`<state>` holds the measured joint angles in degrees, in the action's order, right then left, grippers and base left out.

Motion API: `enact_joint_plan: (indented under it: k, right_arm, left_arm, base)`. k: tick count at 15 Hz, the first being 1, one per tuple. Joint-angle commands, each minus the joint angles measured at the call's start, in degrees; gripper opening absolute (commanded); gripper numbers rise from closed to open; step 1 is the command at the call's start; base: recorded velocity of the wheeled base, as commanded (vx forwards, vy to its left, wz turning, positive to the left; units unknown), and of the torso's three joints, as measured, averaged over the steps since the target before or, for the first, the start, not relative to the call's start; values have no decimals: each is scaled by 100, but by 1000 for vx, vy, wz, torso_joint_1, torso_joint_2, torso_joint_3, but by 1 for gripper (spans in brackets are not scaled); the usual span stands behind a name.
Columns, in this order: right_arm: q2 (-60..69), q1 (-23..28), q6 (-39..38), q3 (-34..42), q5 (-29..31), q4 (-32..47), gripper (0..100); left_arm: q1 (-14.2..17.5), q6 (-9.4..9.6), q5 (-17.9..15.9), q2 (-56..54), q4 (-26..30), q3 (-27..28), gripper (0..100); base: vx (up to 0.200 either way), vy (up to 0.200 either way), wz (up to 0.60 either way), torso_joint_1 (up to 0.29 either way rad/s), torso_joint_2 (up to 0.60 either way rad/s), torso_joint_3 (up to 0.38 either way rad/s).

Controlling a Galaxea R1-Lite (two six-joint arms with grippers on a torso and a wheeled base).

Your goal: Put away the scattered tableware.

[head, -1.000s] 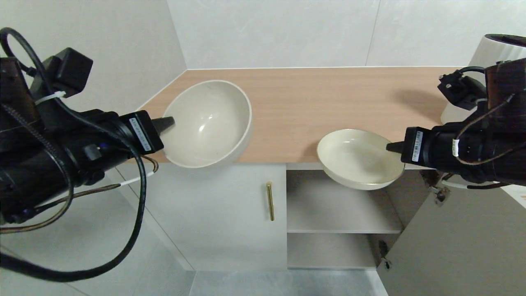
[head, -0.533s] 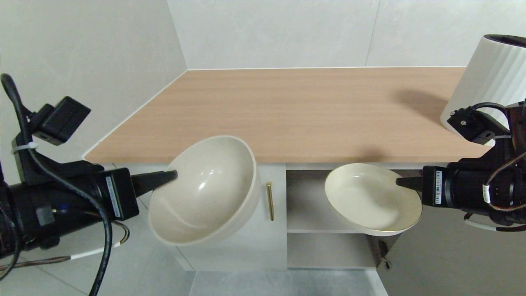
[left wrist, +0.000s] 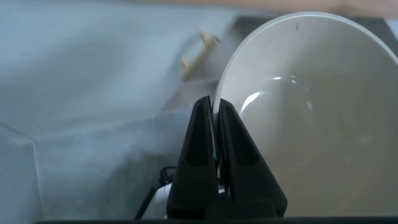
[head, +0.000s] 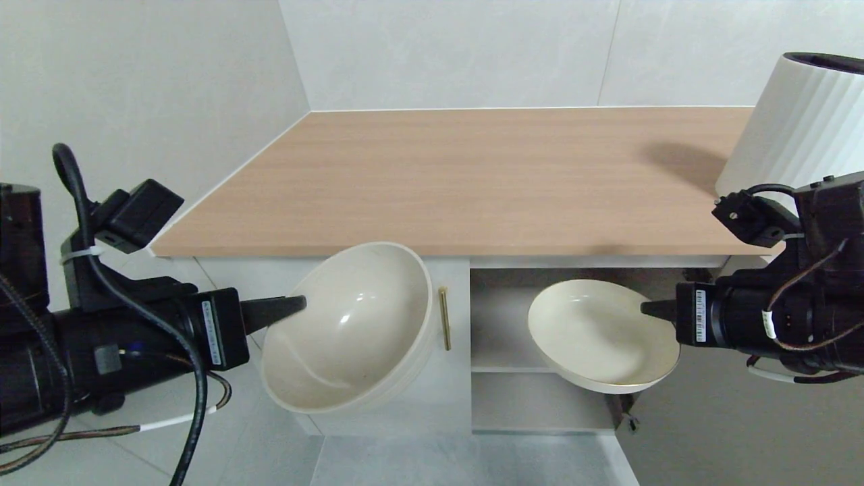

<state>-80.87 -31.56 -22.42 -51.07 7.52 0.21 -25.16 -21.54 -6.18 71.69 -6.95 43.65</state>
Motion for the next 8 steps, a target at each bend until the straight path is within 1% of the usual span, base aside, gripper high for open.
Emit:
enact_joint_plan:
  k: [1, 5, 8]
  right_arm:
    - [-60, 10, 9, 44, 12, -12, 0]
    - [-69, 185, 36, 79, 12, -65, 0]
    - [-104, 221, 150, 194, 12, -293, 0]
  left_arm:
    - [2, -17, 3, 99, 1, 12, 0]
    - [2, -17, 3, 90, 1, 12, 0]
    - [-6, -17, 3, 90, -8, 12, 0]
  base:
    - [0, 0, 0, 0, 0, 0]
    - [0, 0, 0, 0, 0, 0]
    - [0, 0, 0, 0, 0, 0]
